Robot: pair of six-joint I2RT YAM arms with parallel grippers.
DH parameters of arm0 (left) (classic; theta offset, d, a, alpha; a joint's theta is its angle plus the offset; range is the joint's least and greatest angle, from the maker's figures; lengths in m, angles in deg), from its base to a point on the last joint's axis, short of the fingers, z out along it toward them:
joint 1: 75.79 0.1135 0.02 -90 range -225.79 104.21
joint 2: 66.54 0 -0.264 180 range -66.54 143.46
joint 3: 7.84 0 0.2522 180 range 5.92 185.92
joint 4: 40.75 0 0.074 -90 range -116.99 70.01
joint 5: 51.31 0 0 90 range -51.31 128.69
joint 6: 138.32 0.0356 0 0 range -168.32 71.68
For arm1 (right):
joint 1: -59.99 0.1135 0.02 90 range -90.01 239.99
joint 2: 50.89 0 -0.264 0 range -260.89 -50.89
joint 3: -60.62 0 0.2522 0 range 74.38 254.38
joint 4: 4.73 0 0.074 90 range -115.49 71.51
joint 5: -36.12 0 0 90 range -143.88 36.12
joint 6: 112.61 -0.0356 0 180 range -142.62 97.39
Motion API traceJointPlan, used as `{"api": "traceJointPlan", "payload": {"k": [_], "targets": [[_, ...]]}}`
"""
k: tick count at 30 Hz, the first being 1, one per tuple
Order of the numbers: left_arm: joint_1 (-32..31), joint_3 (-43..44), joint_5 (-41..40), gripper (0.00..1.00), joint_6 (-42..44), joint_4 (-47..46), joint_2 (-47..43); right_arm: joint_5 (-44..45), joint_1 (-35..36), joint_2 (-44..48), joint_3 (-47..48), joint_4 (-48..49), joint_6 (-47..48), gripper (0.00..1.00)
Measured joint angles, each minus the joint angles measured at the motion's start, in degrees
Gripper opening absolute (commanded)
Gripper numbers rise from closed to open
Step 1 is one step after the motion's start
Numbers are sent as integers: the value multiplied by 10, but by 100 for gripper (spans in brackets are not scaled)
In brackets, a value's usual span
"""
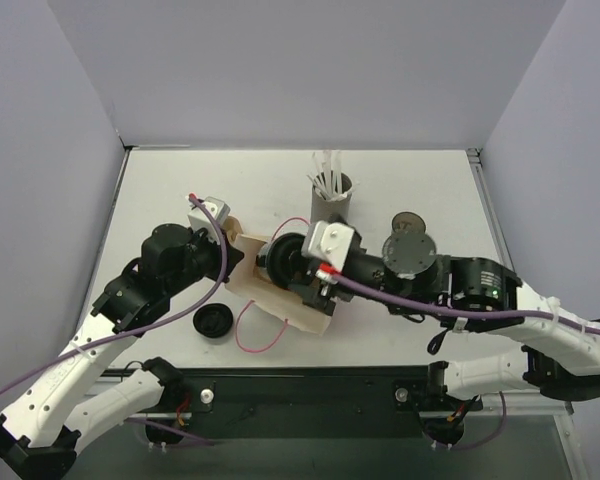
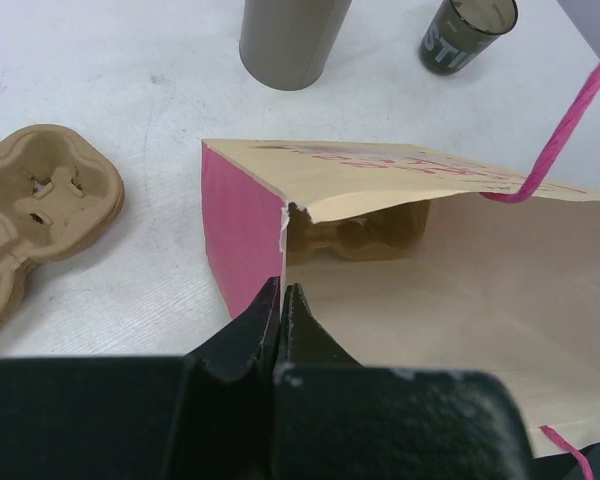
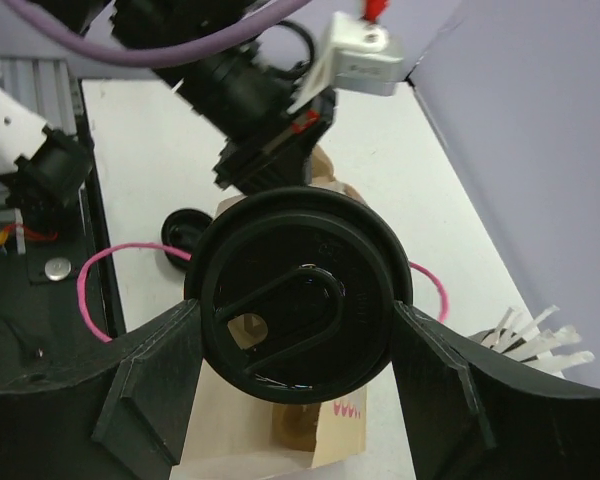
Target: Pack the takeout coffee
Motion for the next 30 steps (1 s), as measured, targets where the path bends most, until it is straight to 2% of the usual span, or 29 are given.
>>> {"api": "traceJointPlan", "payload": {"k": [6,11,18,30], "targets": [[0,1,3,0,0,-1,-3,43,56,-49,-22,-29,49,48],[0,-8,19,0,1,-16,-38,86,59,-80,-58,-40,88,48],[0,-36,54,0,-3,-53,-75,100,55,-99,-125,-28,131,47],[0,-85,75,0,-41,-58,-93,119,16,-94,-283,134,199,45]]}}
